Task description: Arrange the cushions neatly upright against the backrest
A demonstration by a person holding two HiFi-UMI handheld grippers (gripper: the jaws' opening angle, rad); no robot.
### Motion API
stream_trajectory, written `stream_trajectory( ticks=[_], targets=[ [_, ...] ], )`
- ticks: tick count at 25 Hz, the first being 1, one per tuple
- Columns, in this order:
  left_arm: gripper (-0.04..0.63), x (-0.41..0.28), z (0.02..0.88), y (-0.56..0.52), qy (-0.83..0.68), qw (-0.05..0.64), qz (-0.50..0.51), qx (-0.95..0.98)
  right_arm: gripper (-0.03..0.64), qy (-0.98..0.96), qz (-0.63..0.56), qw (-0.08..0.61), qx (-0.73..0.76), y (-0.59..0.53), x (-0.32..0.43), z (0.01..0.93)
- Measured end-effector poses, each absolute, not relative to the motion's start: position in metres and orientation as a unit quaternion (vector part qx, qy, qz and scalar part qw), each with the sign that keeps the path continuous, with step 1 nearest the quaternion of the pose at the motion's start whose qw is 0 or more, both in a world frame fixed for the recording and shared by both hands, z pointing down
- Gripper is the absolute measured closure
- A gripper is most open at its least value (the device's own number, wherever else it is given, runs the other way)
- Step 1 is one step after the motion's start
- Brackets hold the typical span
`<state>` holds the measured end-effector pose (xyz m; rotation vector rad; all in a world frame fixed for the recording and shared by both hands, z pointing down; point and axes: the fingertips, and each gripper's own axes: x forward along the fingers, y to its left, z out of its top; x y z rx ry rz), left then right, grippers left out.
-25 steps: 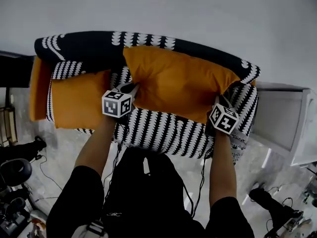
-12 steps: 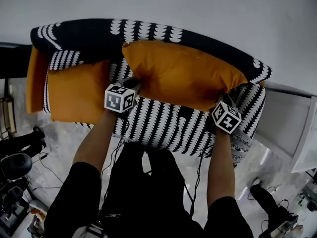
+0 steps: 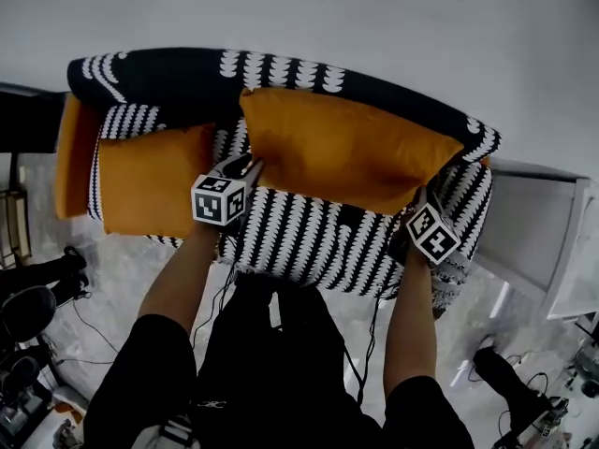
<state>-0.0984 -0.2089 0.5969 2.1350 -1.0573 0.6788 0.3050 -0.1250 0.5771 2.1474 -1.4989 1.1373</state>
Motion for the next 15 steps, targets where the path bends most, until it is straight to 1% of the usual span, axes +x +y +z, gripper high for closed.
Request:
stream_trajectory(
  ticks=[1, 2, 4, 7, 11, 15],
  targets=[
    [0.483, -0.101, 0.586, -0.209, -0.408, 0.324, 0.251, 0.816, 0.579, -0.517, 0.389, 0.138, 0.75, -0.12, 0.302, 0.568],
    [0.518, -0.105, 0.574, -0.21, -0.415, 0.319, 0.245, 0.816, 0.603, -0.517, 0.383, 0.134, 0.754, -0.116, 0.297, 0.56],
    [0.592, -0.11, 0.547, -0.213, -0.433, 0.301, 0.231, 0.817, 0.609, -0.525, 0.376, 0.123, 0.754, -0.111, 0.282, 0.543],
    [0.589, -0.11, 0.501, -0.215, -0.444, 0.27, 0.211, 0.828, 0.609, -0.545, 0.37, 0.114, 0.744, -0.107, 0.251, 0.511],
    [0.588, -0.102, 0.441, -0.203, -0.432, 0.244, 0.198, 0.845, 0.611, -0.574, 0.349, 0.116, 0.732, -0.099, 0.204, 0.46],
    [0.588, -0.094, 0.386, -0.191, -0.435, 0.21, 0.187, 0.856, 0.611, -0.604, 0.32, 0.095, 0.723, -0.099, 0.165, 0.406]
  ],
)
